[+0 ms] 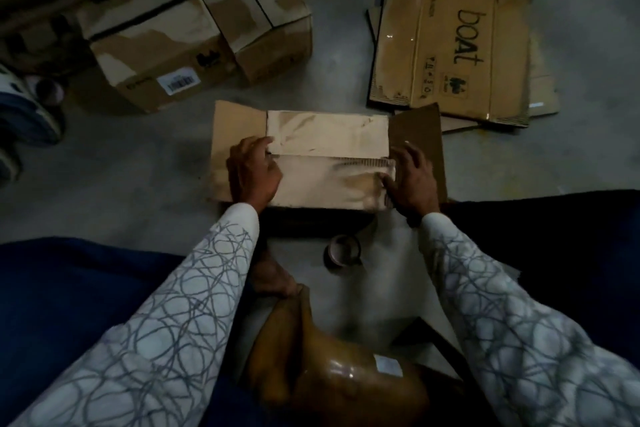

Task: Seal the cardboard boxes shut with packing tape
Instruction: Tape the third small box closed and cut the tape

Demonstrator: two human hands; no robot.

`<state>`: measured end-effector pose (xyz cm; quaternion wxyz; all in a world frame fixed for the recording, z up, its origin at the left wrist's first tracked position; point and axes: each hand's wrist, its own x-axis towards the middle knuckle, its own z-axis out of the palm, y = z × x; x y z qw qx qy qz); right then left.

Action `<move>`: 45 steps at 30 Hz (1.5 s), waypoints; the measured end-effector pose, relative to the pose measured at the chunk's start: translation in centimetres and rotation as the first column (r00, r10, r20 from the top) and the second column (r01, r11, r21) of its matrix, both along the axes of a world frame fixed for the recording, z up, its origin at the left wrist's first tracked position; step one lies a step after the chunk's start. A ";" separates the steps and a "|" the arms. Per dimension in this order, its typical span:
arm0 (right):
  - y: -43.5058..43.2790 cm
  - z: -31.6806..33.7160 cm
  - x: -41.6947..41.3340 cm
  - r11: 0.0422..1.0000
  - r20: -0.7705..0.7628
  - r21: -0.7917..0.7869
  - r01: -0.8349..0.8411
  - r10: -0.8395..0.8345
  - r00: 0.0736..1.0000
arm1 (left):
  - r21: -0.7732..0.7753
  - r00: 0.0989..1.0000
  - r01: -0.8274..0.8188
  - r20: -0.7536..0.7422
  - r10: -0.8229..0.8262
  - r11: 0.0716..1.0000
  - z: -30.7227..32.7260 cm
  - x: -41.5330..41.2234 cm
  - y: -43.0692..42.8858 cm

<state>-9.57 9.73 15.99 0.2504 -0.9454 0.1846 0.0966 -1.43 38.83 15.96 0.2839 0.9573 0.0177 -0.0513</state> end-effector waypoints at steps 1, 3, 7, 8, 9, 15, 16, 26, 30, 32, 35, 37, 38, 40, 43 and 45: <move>0.3 0.5 -0.8 0.997 0.013 -0.061 0.057 -0.056 0.998 | 0.054 0.997 -0.075 0.020 0.074 0.996 0.3 -1.0 0.5; 0.8 1.5 -2.0 0.966 0.030 -0.137 0.221 -0.219 0.975 | 0.124 0.958 -0.276 -0.044 0.283 0.953 0.5 -2.7 1.7; 0.1 1.7 -3.5 0.769 -0.089 0.012 0.639 -0.635 0.767 | -0.143 0.666 -0.708 -0.462 0.586 0.692 -0.2 -4.6 4.1; -0.3 1.3 -3.9 0.714 -0.119 0.102 0.693 -0.682 0.721 | -0.274 0.601 -0.786 -0.549 0.581 0.555 -0.1 -4.9 4.3; -0.7 1.3 -4.2 0.663 -0.154 0.202 0.721 -0.705 0.692 | -0.365 0.574 -0.817 -0.595 0.563 0.447 -0.2 -5.1 4.3; -0.2 0.6 -4.7 0.772 -0.062 0.325 0.547 -0.559 0.827 | -0.316 0.738 -0.667 -0.404 0.540 0.675 1.2 -5.3 2.8; 0.3 0.7 -4.8 0.852 -0.013 0.237 0.467 -0.478 0.878 | -0.208 0.798 -0.582 -0.334 0.503 0.786 1.2 -5.5 2.3; 2.7 0.5 -4.8 0.982 -0.067 -0.186 0.039 -0.053 0.996 | 0.091 0.919 0.382 -0.149 -0.366 0.920 -0.3 -3.3 -2.0; 3.9 -0.1 -3.9 0.989 -0.058 -0.124 -0.077 0.070 0.996 | 0.079 0.836 0.455 -0.381 -0.395 0.887 -1.8 -0.7 -4.8; 4.2 -0.3 -2.7 0.992 -0.016 -0.094 -0.083 0.081 0.997 | 0.152 0.806 0.519 -0.412 -0.424 0.841 -2.2 0.2 -6.0; 4.5 -0.6 -1.0 0.996 0.025 -0.063 -0.060 0.061 0.998 | 0.221 0.883 0.427 -0.310 -0.352 0.877 -1.8 1.4 -7.1; 4.4 -0.6 -0.1 0.991 -0.037 -0.081 -0.106 0.103 0.994 | 0.118 0.866 0.355 -0.415 -0.279 0.927 -1.7 2.8 -7.5; 4.4 -0.7 0.1 0.985 -0.079 -0.106 -0.138 0.130 0.988 | 0.093 0.819 0.364 -0.506 -0.271 0.927 -2.0 3.5 -7.6; 4.5 -1.1 -0.2 0.972 -0.131 -0.162 -0.173 0.152 0.980 | 0.055 0.675 0.421 -0.686 -0.272 0.905 -2.2 4.7 -7.7; 5.5 -1.0 -1.5 0.985 -0.030 -0.170 0.004 -0.009 0.999 | -0.034 0.531 0.475 -0.786 -0.318 0.879 -2.6 5.4 -8.6; 6.1 -0.6 -2.4 0.969 0.086 -0.152 0.195 -0.184 0.979 | -0.091 0.560 0.460 -0.742 -0.368 0.883 -3.1 5.1 -9.3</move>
